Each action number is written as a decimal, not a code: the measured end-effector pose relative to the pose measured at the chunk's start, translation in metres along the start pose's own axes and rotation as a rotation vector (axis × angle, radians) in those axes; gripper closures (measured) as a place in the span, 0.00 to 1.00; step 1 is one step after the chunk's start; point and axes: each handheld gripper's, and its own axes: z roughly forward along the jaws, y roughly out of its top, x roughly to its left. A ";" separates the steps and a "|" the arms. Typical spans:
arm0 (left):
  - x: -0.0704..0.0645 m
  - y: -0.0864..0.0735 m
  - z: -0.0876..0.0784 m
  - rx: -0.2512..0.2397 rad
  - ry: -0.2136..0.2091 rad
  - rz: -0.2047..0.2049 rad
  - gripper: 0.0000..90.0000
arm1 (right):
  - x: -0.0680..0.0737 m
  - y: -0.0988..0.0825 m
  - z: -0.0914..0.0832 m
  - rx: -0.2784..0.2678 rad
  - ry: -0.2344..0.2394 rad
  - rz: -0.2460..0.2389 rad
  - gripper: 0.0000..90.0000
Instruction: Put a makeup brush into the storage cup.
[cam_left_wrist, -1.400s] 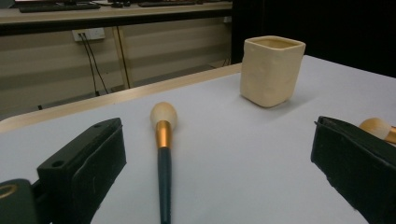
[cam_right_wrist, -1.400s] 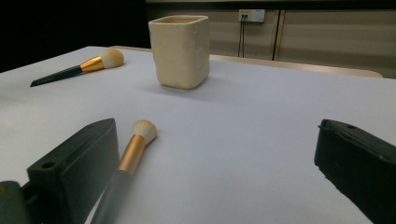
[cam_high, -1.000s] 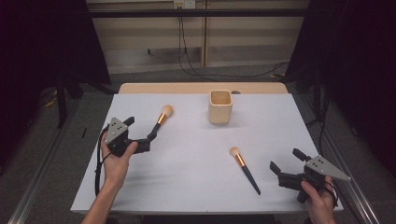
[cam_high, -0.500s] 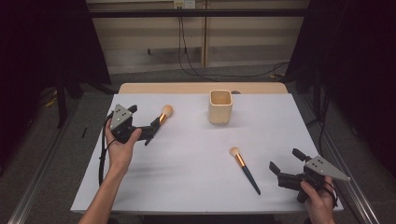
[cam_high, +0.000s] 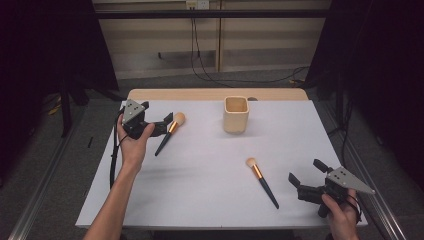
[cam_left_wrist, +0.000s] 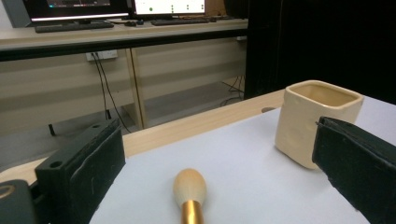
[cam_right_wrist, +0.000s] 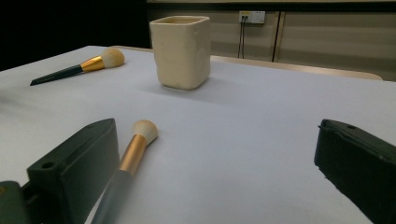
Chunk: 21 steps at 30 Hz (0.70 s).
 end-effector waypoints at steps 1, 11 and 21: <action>0.001 0.001 0.001 0.005 0.005 0.009 0.03 | 0.000 0.000 0.000 -0.001 0.001 0.001 0.00; 0.011 0.008 0.017 0.020 0.021 0.008 0.03 | 0.002 0.000 0.001 0.006 0.005 -0.007 0.00; 0.028 0.012 0.034 0.088 0.038 -0.020 0.02 | 0.002 -0.001 0.002 0.017 0.005 -0.010 0.00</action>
